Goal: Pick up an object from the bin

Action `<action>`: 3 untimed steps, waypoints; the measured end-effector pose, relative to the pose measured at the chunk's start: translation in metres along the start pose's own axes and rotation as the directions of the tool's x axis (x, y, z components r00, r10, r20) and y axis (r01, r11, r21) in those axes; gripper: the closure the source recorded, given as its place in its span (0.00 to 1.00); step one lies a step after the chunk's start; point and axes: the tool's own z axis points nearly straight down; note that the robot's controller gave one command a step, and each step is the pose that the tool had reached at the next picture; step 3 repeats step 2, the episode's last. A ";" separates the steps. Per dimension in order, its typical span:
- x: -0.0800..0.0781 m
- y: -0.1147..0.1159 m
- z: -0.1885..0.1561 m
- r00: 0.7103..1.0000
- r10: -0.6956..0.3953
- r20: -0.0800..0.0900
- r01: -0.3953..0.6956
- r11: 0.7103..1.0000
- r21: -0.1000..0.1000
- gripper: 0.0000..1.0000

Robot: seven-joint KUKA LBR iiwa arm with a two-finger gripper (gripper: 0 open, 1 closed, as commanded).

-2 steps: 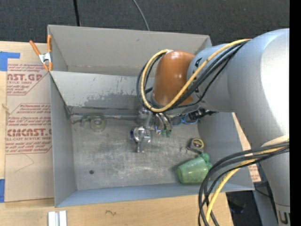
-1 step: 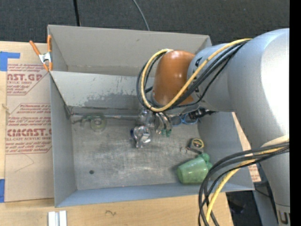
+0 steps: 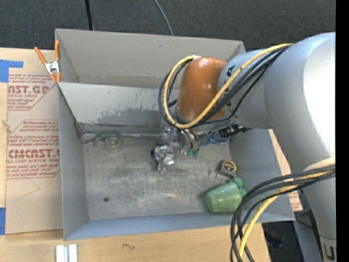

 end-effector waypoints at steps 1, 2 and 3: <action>-0.002 0.001 -0.073 1.000 -0.001 0.006 0.001 1.000 -0.001 1.00; -0.004 0.002 -0.115 1.000 -0.001 0.004 0.001 1.000 -0.001 1.00; -0.004 0.002 -0.115 1.000 -0.001 0.004 0.001 1.000 -0.001 1.00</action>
Offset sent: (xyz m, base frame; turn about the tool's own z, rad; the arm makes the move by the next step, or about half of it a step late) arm 0.0000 0.0001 0.0689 0.0000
